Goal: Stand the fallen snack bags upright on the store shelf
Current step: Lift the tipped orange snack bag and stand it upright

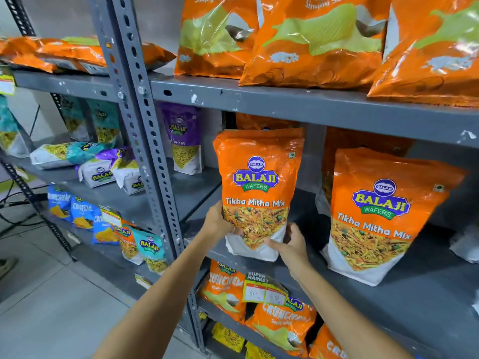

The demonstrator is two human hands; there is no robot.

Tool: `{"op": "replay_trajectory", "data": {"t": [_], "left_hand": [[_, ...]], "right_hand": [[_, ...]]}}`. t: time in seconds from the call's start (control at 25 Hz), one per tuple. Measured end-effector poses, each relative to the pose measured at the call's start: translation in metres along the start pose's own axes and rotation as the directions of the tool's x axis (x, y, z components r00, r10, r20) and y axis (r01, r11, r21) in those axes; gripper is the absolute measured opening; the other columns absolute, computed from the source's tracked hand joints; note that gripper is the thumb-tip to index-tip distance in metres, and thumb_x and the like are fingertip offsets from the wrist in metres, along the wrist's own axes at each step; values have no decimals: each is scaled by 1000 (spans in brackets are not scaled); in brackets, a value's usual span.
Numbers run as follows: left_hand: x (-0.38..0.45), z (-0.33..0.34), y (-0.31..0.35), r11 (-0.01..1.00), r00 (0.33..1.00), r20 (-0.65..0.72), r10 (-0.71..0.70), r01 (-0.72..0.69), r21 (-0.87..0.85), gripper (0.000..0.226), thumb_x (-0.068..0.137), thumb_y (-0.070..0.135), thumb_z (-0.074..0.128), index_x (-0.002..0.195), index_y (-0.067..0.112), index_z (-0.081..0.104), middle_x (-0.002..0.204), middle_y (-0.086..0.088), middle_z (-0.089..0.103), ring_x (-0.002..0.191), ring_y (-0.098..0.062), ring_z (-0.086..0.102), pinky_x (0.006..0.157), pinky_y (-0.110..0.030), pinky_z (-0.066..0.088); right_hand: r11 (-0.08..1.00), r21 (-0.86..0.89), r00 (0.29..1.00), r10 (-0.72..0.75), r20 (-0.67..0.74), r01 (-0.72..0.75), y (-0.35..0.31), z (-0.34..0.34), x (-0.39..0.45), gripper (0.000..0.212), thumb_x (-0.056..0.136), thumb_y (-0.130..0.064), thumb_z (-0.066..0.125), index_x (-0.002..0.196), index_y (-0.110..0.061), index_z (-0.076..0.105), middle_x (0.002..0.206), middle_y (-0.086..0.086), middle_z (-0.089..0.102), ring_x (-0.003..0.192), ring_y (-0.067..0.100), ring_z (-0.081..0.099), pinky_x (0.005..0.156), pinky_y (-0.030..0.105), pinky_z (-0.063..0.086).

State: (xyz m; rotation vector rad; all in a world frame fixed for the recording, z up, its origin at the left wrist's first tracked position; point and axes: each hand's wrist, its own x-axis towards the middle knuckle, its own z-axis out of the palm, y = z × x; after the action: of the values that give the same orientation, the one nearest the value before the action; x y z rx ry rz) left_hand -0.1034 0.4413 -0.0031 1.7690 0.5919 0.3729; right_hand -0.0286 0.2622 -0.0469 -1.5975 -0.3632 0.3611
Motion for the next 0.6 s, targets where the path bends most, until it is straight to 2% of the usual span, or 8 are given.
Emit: {"op": "replay_trajectory", "data": {"t": [0.12, 0.24, 0.32, 0.4, 0.48, 0.6], "left_hand": [[29, 5, 0, 999, 999, -12, 49, -49, -14, 66, 56, -22, 67, 115, 4, 52, 118, -16, 64, 111, -29, 57, 88, -48, 52], [45, 6, -10, 993, 1000, -4, 4, -4, -115, 55, 59, -23, 66, 104, 7, 53, 108, -12, 65, 108, -30, 59, 81, -43, 52], [46, 5, -25, 985, 997, 76, -30, 42, -170, 50, 64, -20, 67, 101, 11, 55, 106, -10, 65, 107, -31, 60, 81, -42, 53], [42, 7, -43, 989, 987, 147, -68, 86, -123, 45, 69, -12, 69, 105, 12, 57, 109, -10, 66, 107, -29, 62, 82, -38, 53], [38, 8, -56, 989, 984, 163, -79, 98, -114, 45, 73, -5, 71, 112, 13, 57, 116, -10, 65, 108, -25, 62, 86, -35, 51], [43, 5, -60, 981, 987, 138, -83, 105, -162, 44, 74, -4, 69, 109, 20, 57, 112, -3, 66, 101, -18, 63, 81, -26, 51]], "right_hand": [[999, -13, 998, -35, -49, 34, 3, 7, 24, 53, 68, -1, 77, 106, -23, 48, 105, 0, 60, 100, 18, 56, 74, 25, 47], [995, -83, 997, -55, -59, 50, 14, 7, 35, 53, 69, -4, 76, 108, -25, 47, 110, -1, 60, 106, 17, 56, 85, 30, 45], [993, -105, 999, -51, -10, 50, 26, 5, 34, 59, 69, -2, 75, 117, -22, 47, 119, 1, 60, 113, 18, 55, 91, 33, 47], [992, -121, 999, -25, 26, 28, 38, 6, 32, 71, 68, 1, 73, 128, -20, 41, 129, 6, 55, 121, 21, 51, 98, 41, 46], [989, -148, 1000, -18, 11, 19, 43, 8, 33, 70, 69, 3, 70, 128, -20, 42, 126, 5, 55, 121, 23, 51, 97, 40, 47], [987, -162, 1000, -11, 4, 12, 42, 12, 39, 61, 68, 0, 73, 118, -25, 48, 115, 0, 60, 113, 21, 57, 86, 27, 50]]}}
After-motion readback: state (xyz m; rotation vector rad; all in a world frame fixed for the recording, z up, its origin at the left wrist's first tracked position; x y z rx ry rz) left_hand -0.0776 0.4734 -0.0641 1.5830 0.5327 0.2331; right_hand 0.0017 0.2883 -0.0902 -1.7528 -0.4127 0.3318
